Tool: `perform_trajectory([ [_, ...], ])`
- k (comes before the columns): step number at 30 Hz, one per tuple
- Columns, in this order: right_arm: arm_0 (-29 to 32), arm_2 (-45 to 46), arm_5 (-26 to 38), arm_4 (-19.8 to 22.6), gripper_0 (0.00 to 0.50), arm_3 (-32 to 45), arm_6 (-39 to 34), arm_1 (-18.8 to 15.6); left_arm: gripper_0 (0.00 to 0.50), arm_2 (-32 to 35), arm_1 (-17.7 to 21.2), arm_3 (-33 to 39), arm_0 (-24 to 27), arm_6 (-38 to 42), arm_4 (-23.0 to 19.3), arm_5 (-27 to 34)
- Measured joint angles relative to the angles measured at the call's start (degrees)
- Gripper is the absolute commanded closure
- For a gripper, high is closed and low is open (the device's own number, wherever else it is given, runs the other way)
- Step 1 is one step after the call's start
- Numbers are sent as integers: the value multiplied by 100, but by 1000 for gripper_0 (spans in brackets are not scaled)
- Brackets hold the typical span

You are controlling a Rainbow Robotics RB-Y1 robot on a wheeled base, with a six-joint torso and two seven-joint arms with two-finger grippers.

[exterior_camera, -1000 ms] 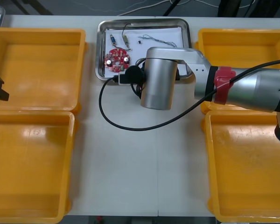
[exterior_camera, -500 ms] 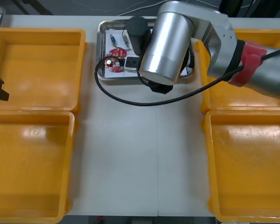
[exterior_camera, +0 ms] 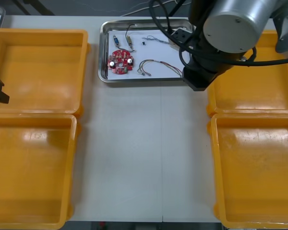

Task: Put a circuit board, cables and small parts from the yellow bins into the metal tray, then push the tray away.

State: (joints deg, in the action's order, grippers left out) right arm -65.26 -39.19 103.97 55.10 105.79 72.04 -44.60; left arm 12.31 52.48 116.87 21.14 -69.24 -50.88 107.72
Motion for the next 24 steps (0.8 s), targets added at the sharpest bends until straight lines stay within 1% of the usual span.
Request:
perform_trajectory([
  [6, 721, 809, 163, 508, 0, 640, -645, -524, 0, 0, 0, 1, -1, 0, 0, -1],
  [10, 1247, 1327, 213, 728, 0, 1033, -1096, -834, 0, 0, -1, 1, -3, 0, 0, -2],
  [13, 1655, 1683, 256, 830, 0, 1321, -1411, -1077, 0, 0, -1, 1, -5, 0, 0, -2],
  [18, 2302, 2170, 311, 887, 0, 1702, -1922, -1418, 0, 0, -1, 2, -7, 0, 0, -2],
  [21, 2743, 2522, 315, 935, 0, 1906, -2231, -1552, 0, 0, -1, 2, -8, 0, 0, -3],
  [24, 3225, 2955, 317, 1004, 0, 2075, -2414, -1616, 0, 0, -1, 2, -10, 0, 0, -3],
])
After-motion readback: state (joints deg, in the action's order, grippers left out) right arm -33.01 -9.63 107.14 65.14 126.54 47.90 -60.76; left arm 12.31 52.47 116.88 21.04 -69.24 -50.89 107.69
